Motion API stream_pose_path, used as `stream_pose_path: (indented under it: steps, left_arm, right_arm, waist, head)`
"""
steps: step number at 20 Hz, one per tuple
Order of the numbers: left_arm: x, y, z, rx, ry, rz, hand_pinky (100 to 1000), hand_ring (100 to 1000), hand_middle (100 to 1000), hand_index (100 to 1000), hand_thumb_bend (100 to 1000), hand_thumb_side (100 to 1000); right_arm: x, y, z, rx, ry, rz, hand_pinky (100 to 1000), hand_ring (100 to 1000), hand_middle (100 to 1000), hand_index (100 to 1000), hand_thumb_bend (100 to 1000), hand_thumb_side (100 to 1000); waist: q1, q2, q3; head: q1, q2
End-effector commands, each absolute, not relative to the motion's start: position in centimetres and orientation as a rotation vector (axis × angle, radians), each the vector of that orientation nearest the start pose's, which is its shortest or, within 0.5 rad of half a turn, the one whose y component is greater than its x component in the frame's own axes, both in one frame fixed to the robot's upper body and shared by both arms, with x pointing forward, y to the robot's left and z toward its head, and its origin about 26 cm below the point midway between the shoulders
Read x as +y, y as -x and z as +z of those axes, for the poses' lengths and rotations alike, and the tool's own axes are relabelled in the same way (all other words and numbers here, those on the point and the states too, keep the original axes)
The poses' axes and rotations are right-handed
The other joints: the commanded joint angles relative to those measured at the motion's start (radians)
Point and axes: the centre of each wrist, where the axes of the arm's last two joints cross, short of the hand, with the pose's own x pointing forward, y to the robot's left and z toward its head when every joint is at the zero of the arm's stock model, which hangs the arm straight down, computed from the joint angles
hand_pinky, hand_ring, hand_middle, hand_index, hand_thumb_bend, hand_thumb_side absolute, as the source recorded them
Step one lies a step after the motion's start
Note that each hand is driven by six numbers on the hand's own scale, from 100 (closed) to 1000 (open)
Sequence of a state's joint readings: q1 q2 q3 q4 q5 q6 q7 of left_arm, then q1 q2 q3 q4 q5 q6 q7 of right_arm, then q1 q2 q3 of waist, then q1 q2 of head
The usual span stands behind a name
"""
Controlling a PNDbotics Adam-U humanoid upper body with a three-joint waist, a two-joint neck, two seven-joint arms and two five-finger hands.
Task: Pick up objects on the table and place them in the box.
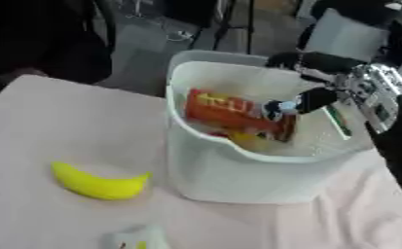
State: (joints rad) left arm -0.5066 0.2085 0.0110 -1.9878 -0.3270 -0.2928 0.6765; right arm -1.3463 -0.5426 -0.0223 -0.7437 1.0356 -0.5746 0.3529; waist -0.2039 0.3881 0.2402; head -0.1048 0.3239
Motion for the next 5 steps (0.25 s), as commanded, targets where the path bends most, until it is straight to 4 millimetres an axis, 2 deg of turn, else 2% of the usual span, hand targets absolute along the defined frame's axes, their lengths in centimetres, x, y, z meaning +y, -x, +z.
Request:
stream_pose_path:
  steps: [1, 4, 5]
  left_arm:
    - [22.7, -31.2, 25.3, 3.238, 0.631, -0.476, 785, 826, 886, 949, 100, 1000]
    - [23.1, -31.2, 25.1, 3.23, 0.673, -0.496, 785, 827, 886, 949, 100, 1000]
    - [23.1, -31.2, 25.1, 3.228, 0.681, -0.501, 786, 827, 886, 949, 100, 1000]
  right_arm:
    - [-31.3, -47.9, 39.9, 2.407, -1.606, -2.065, 981, 988, 906, 984, 331, 733]
    - [-31.7, -46.6, 42.2, 2.429, -1.577, -1.885, 960, 965, 891, 955, 331, 759]
    - [-31.8, -46.2, 42.7, 2.438, -1.561, -1.829, 954, 951, 885, 931, 302, 795]
  waist:
    - [0.023, -0.037, -0.013]
    - [0.044, -0.05, -0.047]
    - [0.051, -0.055, -0.054]
  head:
    - [0.025, 0.005]
    - [0.093, 0.031]
    - [0.113, 0.038]
